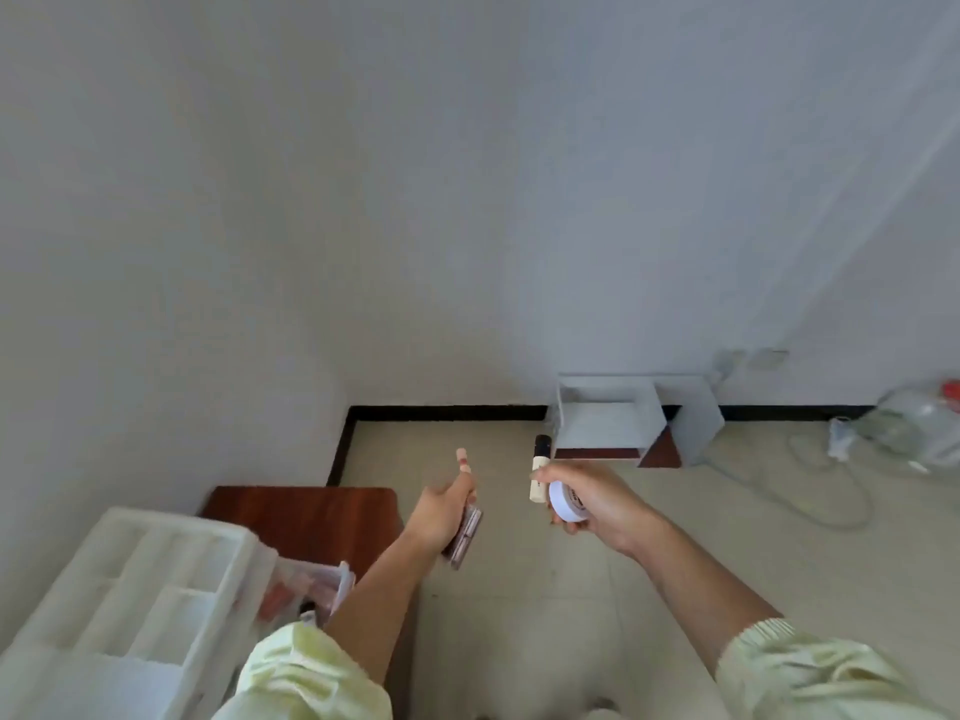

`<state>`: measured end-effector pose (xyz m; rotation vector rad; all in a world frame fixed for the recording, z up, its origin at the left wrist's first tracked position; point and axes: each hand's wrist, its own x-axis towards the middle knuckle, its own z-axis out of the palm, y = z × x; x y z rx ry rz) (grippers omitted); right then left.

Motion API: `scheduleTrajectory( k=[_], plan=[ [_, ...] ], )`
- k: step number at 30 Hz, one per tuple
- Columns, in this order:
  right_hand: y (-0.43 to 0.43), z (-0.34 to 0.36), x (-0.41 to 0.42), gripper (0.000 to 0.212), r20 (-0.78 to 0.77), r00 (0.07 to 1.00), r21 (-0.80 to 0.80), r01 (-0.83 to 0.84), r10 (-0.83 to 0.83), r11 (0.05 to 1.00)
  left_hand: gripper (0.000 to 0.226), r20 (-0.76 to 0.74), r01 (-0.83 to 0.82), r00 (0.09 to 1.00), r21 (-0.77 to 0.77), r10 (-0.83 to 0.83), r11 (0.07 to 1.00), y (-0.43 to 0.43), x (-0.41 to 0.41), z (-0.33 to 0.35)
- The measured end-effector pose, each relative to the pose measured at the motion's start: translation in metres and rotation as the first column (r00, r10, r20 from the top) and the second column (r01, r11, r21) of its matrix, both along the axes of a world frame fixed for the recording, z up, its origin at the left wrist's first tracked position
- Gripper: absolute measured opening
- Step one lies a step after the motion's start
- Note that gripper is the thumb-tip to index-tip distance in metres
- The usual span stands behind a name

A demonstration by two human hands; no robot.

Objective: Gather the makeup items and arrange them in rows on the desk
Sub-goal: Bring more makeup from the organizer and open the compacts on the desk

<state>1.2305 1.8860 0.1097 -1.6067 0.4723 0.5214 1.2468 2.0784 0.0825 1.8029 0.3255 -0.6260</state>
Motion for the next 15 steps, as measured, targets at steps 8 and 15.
scheduleTrajectory(
  k=[8, 15],
  plan=[
    [-0.152, 0.003, -0.089, 0.018, 0.012, 0.896, 0.03, 0.443, -0.444, 0.896, 0.045, 0.002, 0.406, 0.914, 0.045, -0.407, 0.913, -0.188, -0.017, 0.009],
    [-0.308, 0.008, -0.202, 0.015, 0.02, 0.693, 0.046, 0.72, -0.721, 0.693, 0.031, 0.024, 0.67, 0.742, -0.013, -0.67, 0.742, -0.38, -0.093, 0.021]
  ],
)
